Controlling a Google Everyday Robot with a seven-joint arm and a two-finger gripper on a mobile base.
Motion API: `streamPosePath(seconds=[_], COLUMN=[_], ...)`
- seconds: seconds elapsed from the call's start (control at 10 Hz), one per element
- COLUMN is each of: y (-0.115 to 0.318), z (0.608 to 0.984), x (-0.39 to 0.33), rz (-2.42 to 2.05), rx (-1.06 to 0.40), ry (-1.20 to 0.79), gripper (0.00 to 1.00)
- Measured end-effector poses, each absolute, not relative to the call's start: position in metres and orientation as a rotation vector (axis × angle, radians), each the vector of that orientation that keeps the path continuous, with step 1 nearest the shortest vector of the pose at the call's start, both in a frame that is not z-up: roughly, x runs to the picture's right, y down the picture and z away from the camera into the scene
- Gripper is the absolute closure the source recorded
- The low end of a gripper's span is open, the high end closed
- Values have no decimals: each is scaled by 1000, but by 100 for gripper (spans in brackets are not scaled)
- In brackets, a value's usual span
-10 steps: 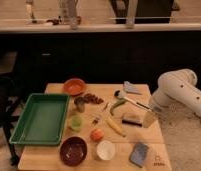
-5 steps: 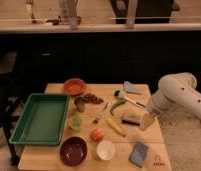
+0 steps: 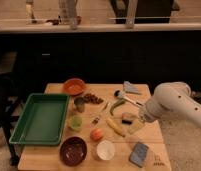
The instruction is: Place banana in purple bowl
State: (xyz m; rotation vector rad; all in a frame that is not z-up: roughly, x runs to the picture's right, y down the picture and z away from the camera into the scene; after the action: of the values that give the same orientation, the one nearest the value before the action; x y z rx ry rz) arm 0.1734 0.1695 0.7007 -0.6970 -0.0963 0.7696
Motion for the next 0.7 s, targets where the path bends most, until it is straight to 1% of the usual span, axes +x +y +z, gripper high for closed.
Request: streamPosePath(seconds=[0.4, 0.7], y=[198, 205], z=[727, 744], x=[147, 140], rz=[857, 901], rx=[-662, -652], ry=[-40, -3], gripper=[20, 20])
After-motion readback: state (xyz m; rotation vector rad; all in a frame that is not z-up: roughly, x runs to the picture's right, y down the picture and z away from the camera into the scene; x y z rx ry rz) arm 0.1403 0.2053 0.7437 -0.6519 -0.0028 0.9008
